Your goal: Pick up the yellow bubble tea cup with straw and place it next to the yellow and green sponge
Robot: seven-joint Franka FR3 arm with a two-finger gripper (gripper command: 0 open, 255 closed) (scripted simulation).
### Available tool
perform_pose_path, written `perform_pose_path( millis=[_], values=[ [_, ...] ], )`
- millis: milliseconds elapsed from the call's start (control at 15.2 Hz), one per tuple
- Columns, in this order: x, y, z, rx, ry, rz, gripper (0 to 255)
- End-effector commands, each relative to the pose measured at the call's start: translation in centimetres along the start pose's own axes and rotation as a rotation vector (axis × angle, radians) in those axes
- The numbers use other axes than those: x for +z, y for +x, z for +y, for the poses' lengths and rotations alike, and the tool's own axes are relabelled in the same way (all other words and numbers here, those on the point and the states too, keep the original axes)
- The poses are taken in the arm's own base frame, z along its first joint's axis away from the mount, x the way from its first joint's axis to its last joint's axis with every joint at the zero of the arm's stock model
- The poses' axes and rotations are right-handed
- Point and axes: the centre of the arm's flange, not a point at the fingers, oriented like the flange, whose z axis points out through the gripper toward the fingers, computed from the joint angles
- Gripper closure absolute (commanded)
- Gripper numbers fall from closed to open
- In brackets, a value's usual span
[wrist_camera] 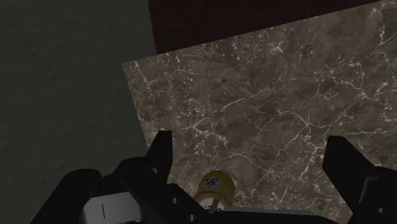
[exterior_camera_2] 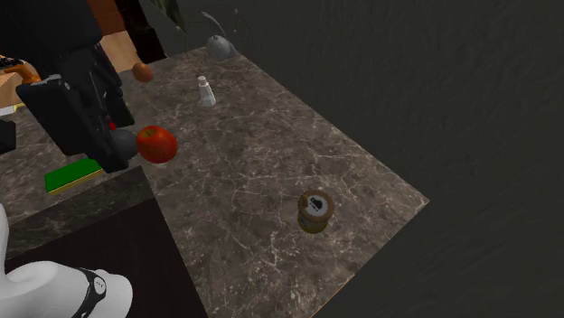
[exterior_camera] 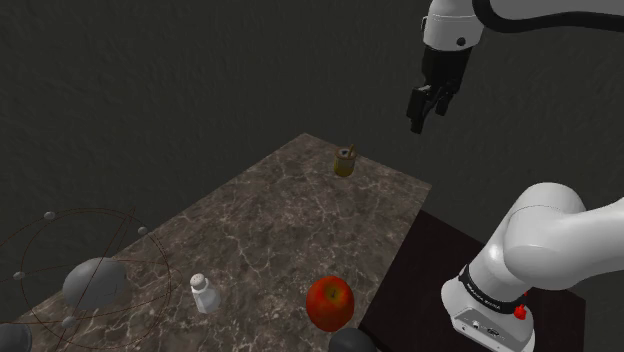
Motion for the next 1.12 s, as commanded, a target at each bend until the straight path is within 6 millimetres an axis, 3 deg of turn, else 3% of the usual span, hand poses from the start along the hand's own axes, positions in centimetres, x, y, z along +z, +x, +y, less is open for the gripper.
perform_pose_path(
  millis=[0, 1056],
  values=[
    [0.0, 0.0, 0.0, 0.0, 0.0, 0.0, 0],
    [12.9, 16.5, 2.9, 0.008, 0.082, 0.012, 0]
  ],
)
